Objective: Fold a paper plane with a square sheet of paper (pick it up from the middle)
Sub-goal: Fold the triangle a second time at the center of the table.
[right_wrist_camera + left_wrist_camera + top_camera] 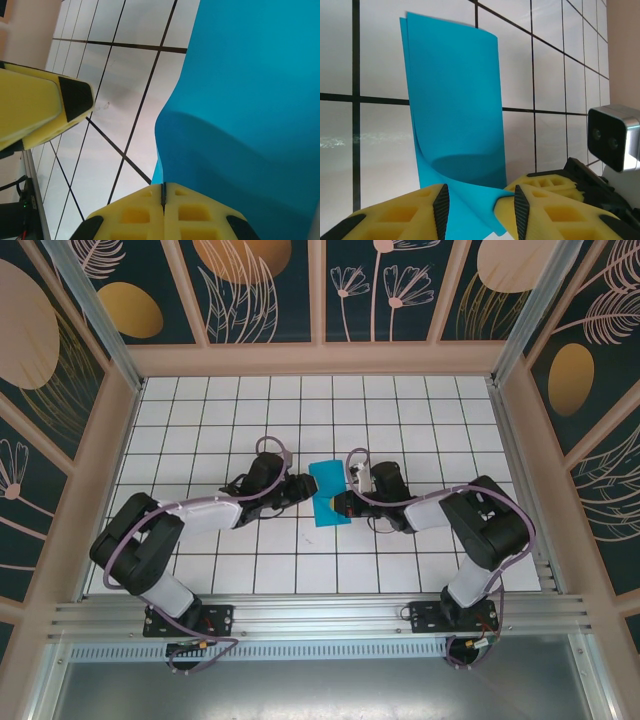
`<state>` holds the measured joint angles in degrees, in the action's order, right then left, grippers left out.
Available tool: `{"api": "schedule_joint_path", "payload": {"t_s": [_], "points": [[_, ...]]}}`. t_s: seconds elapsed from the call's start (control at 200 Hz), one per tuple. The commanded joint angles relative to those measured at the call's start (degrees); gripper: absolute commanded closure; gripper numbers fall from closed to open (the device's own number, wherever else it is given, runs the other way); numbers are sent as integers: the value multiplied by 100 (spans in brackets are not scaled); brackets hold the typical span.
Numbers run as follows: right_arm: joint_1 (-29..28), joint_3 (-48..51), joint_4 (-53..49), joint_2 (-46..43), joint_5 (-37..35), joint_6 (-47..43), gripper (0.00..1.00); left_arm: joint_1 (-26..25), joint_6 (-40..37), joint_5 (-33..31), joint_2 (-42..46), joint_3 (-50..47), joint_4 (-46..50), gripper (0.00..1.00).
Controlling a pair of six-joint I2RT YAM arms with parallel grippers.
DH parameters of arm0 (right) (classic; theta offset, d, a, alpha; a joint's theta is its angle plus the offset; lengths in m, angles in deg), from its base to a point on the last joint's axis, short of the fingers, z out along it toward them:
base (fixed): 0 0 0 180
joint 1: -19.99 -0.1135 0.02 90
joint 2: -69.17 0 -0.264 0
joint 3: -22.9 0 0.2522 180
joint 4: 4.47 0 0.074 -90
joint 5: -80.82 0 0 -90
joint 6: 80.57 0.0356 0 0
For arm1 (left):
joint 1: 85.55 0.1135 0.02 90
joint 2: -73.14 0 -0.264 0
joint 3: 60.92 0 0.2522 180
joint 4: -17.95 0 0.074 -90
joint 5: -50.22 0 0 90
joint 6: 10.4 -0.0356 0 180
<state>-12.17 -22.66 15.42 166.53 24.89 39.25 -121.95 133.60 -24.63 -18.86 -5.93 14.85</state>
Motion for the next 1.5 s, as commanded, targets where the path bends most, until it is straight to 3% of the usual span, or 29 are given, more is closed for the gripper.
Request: {"api": "schedule_joint_path", "payload": {"t_s": [0.0,0.15,0.29,0.651,1.496], "points": [[45,-12,143,9,318,214,100,-14,-198,249,-214,238,-130,59],[51,-80,-1,-8,404,124,100,-16,-320,32,-393,510,114,58],[51,-37,-18,3,395,59,100,-18,-689,-247,-838,1372,693,58],[218,-16,-70,-155,434,-56,100,14,-988,225,-2351,3080,1240,60],[617,-615,-1162,-108,547,-941,98,18,-1578,-26,-2901,3277,1906,64]]}}
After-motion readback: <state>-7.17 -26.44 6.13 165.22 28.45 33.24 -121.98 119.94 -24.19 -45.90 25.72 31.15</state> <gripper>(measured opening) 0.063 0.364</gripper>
